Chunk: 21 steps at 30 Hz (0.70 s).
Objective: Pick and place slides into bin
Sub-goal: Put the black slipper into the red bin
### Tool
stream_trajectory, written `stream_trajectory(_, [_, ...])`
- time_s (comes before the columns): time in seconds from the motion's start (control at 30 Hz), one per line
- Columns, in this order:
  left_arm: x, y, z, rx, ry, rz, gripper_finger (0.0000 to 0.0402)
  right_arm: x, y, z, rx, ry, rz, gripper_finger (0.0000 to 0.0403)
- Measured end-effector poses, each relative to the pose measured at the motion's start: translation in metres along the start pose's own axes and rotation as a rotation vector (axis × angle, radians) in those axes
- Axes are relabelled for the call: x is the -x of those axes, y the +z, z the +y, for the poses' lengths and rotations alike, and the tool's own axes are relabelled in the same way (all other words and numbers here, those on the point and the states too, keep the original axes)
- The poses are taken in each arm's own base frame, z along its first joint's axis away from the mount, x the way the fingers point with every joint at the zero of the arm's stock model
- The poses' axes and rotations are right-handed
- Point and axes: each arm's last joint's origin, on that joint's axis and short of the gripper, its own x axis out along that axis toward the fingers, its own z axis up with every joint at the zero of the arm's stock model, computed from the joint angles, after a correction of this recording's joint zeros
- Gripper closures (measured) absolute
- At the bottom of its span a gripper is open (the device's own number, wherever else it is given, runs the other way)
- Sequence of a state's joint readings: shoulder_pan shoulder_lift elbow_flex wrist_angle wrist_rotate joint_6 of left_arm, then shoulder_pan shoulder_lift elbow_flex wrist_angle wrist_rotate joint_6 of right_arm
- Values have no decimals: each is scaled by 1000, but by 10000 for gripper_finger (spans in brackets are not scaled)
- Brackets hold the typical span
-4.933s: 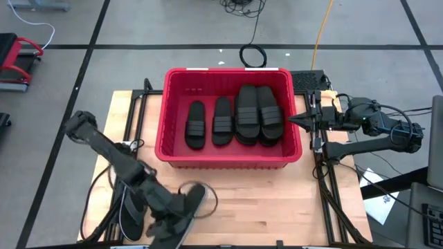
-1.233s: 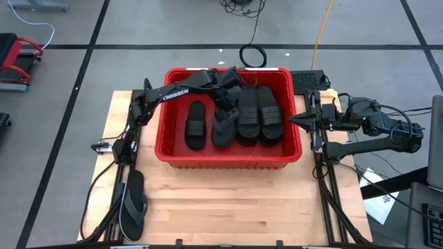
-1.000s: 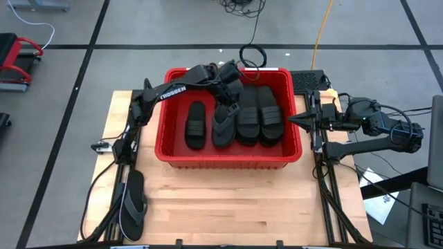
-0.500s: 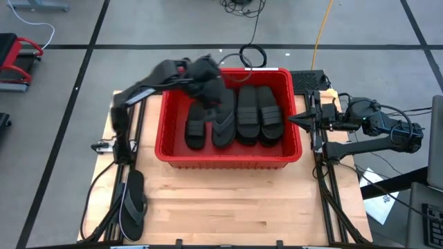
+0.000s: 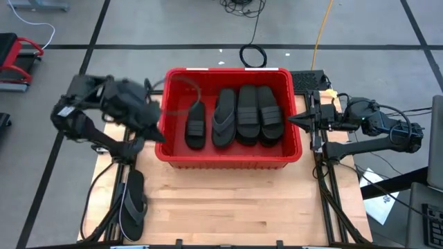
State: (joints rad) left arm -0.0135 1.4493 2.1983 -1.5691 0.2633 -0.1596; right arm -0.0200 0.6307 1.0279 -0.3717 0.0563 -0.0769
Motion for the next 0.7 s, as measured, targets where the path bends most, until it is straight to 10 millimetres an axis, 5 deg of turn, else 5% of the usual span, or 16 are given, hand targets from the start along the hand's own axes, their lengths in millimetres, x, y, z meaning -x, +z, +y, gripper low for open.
stream_trajectory(0.37, [-67,-97,-29,500,6,514,389,-6,-2,0,42,0,20,403])
stream_trajectory(0.7, [-149,-165,-57,669,49,703,234,-6,-2,0,42,1,20,403])
